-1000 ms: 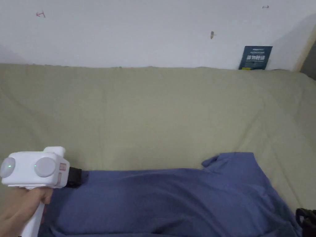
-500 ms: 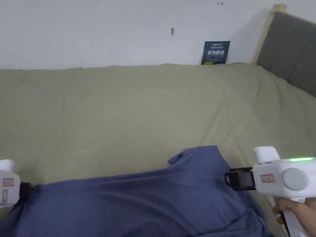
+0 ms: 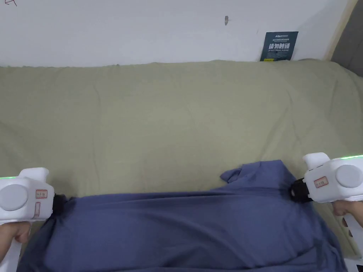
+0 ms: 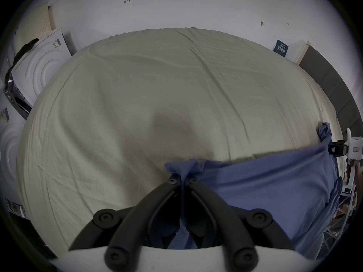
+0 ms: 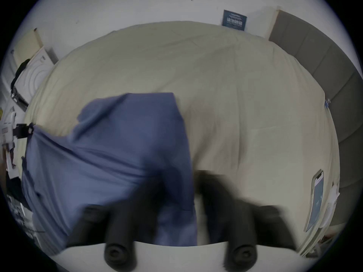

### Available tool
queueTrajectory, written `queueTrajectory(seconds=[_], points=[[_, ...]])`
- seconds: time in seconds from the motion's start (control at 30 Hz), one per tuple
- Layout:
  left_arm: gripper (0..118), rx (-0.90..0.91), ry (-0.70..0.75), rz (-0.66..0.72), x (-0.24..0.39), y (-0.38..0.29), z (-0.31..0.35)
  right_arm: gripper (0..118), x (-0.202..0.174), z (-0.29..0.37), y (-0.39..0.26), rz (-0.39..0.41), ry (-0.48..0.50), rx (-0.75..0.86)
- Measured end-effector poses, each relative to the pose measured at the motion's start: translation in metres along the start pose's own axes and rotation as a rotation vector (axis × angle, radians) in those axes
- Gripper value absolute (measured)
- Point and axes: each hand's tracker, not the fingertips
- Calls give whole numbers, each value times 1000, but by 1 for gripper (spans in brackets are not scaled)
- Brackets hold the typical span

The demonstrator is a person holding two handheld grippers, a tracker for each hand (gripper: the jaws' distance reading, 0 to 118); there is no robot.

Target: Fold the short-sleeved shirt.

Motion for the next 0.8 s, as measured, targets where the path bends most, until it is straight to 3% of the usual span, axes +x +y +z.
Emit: queueTrajectory(seconds=[0.17,0.37,0.8], points=[[0,28,-6,27,-3,-6,20,2,-11,37,-7,15,22,52],[0,102,-54,34,-12,-23,72,2,-7,90,-24,-39,88,143],[0,240,-118,14,-37,-113,175,2,-14,193,-134,-53,154,310]])
